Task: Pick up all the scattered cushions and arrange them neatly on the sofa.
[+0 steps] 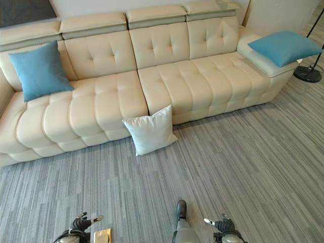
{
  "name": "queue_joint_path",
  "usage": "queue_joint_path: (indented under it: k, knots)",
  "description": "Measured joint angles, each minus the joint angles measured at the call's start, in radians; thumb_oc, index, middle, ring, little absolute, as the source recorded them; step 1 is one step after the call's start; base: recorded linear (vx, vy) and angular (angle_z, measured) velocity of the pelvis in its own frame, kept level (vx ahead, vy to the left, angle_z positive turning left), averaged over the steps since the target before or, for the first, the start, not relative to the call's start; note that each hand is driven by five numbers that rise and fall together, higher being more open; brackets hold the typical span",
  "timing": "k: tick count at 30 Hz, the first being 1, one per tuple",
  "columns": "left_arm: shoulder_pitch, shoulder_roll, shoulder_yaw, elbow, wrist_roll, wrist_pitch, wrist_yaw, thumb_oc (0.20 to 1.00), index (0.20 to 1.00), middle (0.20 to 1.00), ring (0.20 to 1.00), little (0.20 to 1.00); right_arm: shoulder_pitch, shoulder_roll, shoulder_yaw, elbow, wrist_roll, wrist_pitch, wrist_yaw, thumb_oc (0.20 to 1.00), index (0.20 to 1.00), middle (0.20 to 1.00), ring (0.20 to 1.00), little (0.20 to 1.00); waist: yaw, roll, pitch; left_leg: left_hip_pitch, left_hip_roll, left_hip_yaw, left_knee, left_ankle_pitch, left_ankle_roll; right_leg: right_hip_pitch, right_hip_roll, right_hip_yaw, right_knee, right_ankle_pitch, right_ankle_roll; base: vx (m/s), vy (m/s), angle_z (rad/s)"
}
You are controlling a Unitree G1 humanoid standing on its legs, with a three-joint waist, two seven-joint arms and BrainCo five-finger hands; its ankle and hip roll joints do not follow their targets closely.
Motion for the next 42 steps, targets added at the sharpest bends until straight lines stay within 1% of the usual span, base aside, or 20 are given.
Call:
queue_joint_path:
  k: [2,5,7,9,11,13,16,18,20,25,26,27,29,30,32,33,35,37,39,42]
  knots:
    - [0.008,-0.015,0.001,0.002,-0.012,-0.006,0.002,1.000,1.000,1.000,1.000,1.000,0.010,-0.006,0.000,0.035,0.000,0.001,0.001,1.000,1.000,1.000,1.000,1.000,-0.003,0.005,-0.015,0.034,0.052,-0.019,0.046,0.006,-0.040,0.028,0.046,-0.002,0.037,0.004,-0.045,0.47,-0.289,0.52]
    - [0.023,-0.037,0.001,0.026,-0.055,-0.011,0.002,1.000,1.000,1.000,1.000,1.000,-0.010,-0.032,-0.001,0.031,0.001,-0.006,0.001,1.000,1.000,1.000,1.000,1.000,0.010,-0.018,-0.040,-0.045,0.058,-0.020,0.224,0.024,-0.073,0.053,0.048,-0.006,0.026,-0.011,-0.097,0.41,-0.373,0.05]
    - [-0.001,-0.068,0.000,0.057,-0.103,-0.012,0.008,1.000,1.000,1.000,1.000,1.000,-0.016,-0.055,0.006,0.032,0.005,-0.007,0.000,1.000,1.000,1.000,1.000,1.000,0.027,-0.034,-0.031,-0.268,0.061,-0.039,0.645,0.005,-0.109,0.083,0.038,-0.038,-0.004,0.021,-0.192,0.31,-0.294,0.14]
    - [0.004,-0.080,-0.002,0.050,-0.120,-0.010,0.010,1.000,1.000,1.000,1.000,1.000,-0.022,-0.065,0.011,0.036,0.014,-0.005,-0.001,1.000,1.000,1.000,1.000,1.000,0.042,-0.017,-0.022,-0.381,0.069,-0.054,0.817,0.021,-0.113,0.099,0.056,-0.050,-0.006,-0.001,-0.255,0.31,-0.189,-0.06]
    - [0.008,-0.075,-0.001,0.051,-0.120,-0.011,0.012,1.000,1.000,1.000,1.000,1.000,-0.036,-0.059,0.014,0.034,0.019,-0.005,-0.001,1.000,1.000,1.000,1.000,1.000,0.047,-0.012,-0.014,-0.432,0.041,-0.041,0.792,0.022,-0.109,0.111,0.058,-0.062,-0.004,-0.017,-0.263,0.32,-0.123,0.22]
    - [-0.015,-0.070,-0.001,0.042,-0.120,-0.011,0.012,1.000,1.000,1.000,1.000,1.000,-0.043,-0.047,0.012,0.035,0.020,-0.002,-0.001,1.000,1.000,1.000,1.000,1.000,0.047,-0.036,0.013,-0.464,-0.003,-0.006,0.629,0.022,-0.086,0.130,0.045,-0.082,-0.006,-0.033,-0.269,0.38,-0.078,0.37]
    - [-0.008,-0.063,-0.004,0.044,-0.119,-0.008,0.011,1.000,1.000,1.000,1.000,1.000,-0.042,-0.034,0.023,0.034,0.020,-0.003,-0.003,1.000,1.000,1.000,1.000,1.000,0.042,-0.049,0.032,-0.448,-0.029,0.016,0.332,0.080,-0.051,0.165,0.049,-0.119,-0.007,-0.060,-0.243,0.43,0.011,0.37]
    - [-0.005,-0.060,-0.003,0.053,-0.117,-0.002,0.011,1.000,1.000,1.000,1.000,1.000,-0.038,-0.026,0.051,0.038,0.020,-0.002,-0.002,1.000,1.000,1.000,1.000,1.000,0.043,-0.048,0.035,-0.400,-0.041,-0.001,-0.002,0.191,-0.073,0.190,0.066,-0.143,-0.007,-0.087,-0.222,0.43,0.049,0.35]
    - [-0.002,-0.058,-0.002,0.061,-0.117,-0.002,0.010,1.000,1.000,1.000,1.000,1.000,-0.040,-0.022,0.050,0.038,0.019,-0.002,-0.002,1.000,1.000,1.000,1.000,1.000,0.046,-0.045,0.042,-0.442,-0.025,-0.019,-0.005,0.245,-0.083,0.215,0.083,-0.163,-0.007,-0.113,-0.218,0.52,0.122,0.27]
    - [0.035,-0.056,0.010,0.102,-0.117,0.012,0.003,1.000,1.000,1.000,1.000,1.000,-0.042,-0.021,0.048,0.051,0.017,-0.004,0.000,1.000,1.000,1.000,1.000,1.000,0.053,-0.044,0.010,-0.393,-0.026,-0.039,-0.005,0.272,-0.065,0.274,0.092,-0.129,-0.003,-0.161,-0.188,0.56,0.232,-0.13]
    - [0.038,-0.057,0.011,0.099,-0.117,0.013,0.003,1.000,1.000,1.000,1.000,1.000,-0.041,-0.024,0.047,0.051,0.017,-0.003,0.000,1.000,1.000,1.000,1.000,1.000,0.057,-0.027,-0.001,-0.388,-0.028,-0.045,-0.004,0.289,-0.047,0.279,0.093,-0.130,0.000,-0.154,-0.195,0.70,0.401,-0.21]
    - [0.029,-0.055,0.024,0.120,-0.113,0.013,0.000,1.000,1.000,1.000,1.000,1.000,-0.028,-0.016,0.047,0.065,0.005,-0.004,0.005,1.000,1.000,1.000,1.000,1.000,0.058,-0.038,0.003,-0.349,-0.058,-0.038,0.001,0.290,0.020,0.305,0.062,-0.134,0.022,-0.200,-0.133,0.39,0.301,-0.12]
    - [0.034,-0.061,0.019,0.134,-0.107,0.017,-0.002,1.000,1.000,1.000,1.000,1.000,-0.008,-0.025,0.065,0.067,-0.004,-0.001,0.011,1.000,1.000,1.000,1.000,1.000,0.057,-0.013,-0.015,-0.324,-0.053,-0.036,-0.003,0.293,0.053,0.256,0.045,-0.103,0.192,-0.242,-0.114,0.30,0.308,-0.12]
    - [0.043,-0.044,0.002,0.122,-0.104,0.014,-0.006,1.000,1.000,1.000,1.000,1.000,-0.002,-0.014,0.087,0.045,-0.011,0.000,0.022,1.000,1.000,1.000,1.000,1.000,0.063,-0.007,-0.021,-0.293,-0.056,-0.011,0.003,0.277,0.099,0.071,-0.037,-0.080,0.628,-0.317,-0.098,0.30,0.286,-0.11]
    - [0.029,0.002,-0.016,0.117,-0.076,0.013,-0.008,1.000,1.000,1.000,1.000,1.000,-0.007,0.015,0.088,0.034,-0.020,-0.003,0.028,1.000,1.000,1.000,1.000,1.000,0.058,-0.062,-0.023,-0.244,-0.120,-0.014,0.004,0.228,0.145,-0.056,-0.148,-0.025,0.868,-0.289,-0.068,0.25,0.203,0.05]
    - [0.018,0.014,-0.020,0.117,-0.075,0.013,-0.008,1.000,1.000,1.000,1.000,1.000,-0.011,0.023,0.088,0.034,-0.021,-0.004,0.028,1.000,1.000,1.000,1.000,1.000,0.046,-0.073,-0.021,-0.229,-0.133,-0.020,0.004,0.226,0.147,-0.088,-0.159,0.008,0.904,-0.313,-0.071,0.27,0.139,0.21]
    - [-0.012,0.019,-0.025,0.114,-0.072,0.012,-0.009,1.000,1.000,1.000,1.000,1.000,-0.036,0.026,0.086,0.035,-0.022,-0.006,0.028,1.000,1.000,1.000,1.000,1.000,0.048,-0.056,0.000,-0.205,-0.124,-0.023,0.004,0.214,0.163,-0.127,-0.135,0.023,0.832,-0.328,-0.073,0.30,0.090,0.21]
    - [-0.024,0.017,-0.025,0.089,-0.068,0.009,-0.009,1.000,1.000,1.000,1.000,1.000,-0.055,0.022,0.083,0.033,-0.022,-0.006,0.027,1.000,1.000,1.000,1.000,1.000,0.043,-0.032,0.021,-0.179,-0.106,-0.019,0.004,0.184,0.163,-0.135,-0.132,-0.051,0.651,-0.324,-0.070,0.23,0.003,0.04]
    - [-0.034,0.015,-0.021,0.097,-0.068,0.010,-0.011,1.000,1.000,1.000,1.000,1.000,-0.070,0.024,0.082,0.034,-0.021,-0.004,0.026,1.000,1.000,1.000,1.000,1.000,0.044,-0.019,0.034,-0.154,-0.096,-0.015,0.004,0.169,0.150,-0.128,-0.106,-0.055,0.455,-0.273,-0.062,0.29,-0.062,-0.14]
    - [-0.035,0.024,-0.007,0.096,-0.065,0.010,-0.013,1.000,1.000,1.000,1.000,1.000,-0.072,0.029,0.076,0.033,-0.021,-0.003,0.025,1.000,1.000,1.000,1.000,1.000,0.046,-0.027,0.039,-0.115,-0.085,0.001,0.004,0.127,0.121,-0.113,-0.054,-0.020,0.169,-0.138,-0.017,0.25,-0.078,-0.15]
